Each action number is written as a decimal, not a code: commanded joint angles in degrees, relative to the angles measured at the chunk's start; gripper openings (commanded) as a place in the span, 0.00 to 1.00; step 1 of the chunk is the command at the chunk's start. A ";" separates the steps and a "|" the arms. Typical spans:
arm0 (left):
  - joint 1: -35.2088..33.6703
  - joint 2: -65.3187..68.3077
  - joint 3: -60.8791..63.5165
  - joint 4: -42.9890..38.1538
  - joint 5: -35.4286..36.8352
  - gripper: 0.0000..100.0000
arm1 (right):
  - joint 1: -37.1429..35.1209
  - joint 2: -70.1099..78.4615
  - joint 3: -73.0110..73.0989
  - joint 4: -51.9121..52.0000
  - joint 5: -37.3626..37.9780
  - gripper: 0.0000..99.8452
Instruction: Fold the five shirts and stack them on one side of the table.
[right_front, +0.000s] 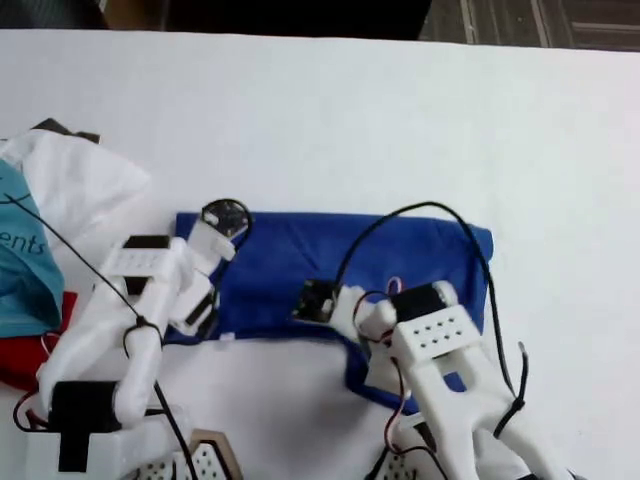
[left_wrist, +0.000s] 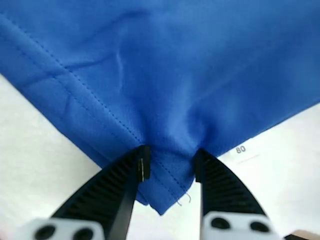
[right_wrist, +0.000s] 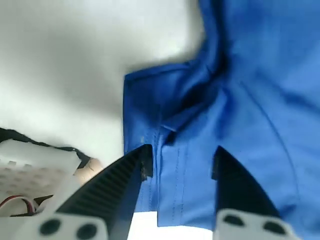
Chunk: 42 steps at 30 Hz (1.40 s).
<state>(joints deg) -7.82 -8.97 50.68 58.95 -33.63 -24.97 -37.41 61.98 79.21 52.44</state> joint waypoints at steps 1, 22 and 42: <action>-0.26 -0.09 -0.13 -3.78 -0.18 0.16 | -4.70 -1.80 0.00 0.66 0.18 0.26; -0.44 -0.09 -0.13 -3.78 -0.09 0.16 | -5.14 18.07 -1.93 -3.82 2.37 0.26; -0.44 -0.09 -0.13 -3.87 -0.09 0.16 | -4.62 25.80 -1.93 -12.26 -0.70 0.02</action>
<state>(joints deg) -7.82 -8.97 50.68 58.95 -33.63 -29.71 -13.49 59.60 67.08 52.35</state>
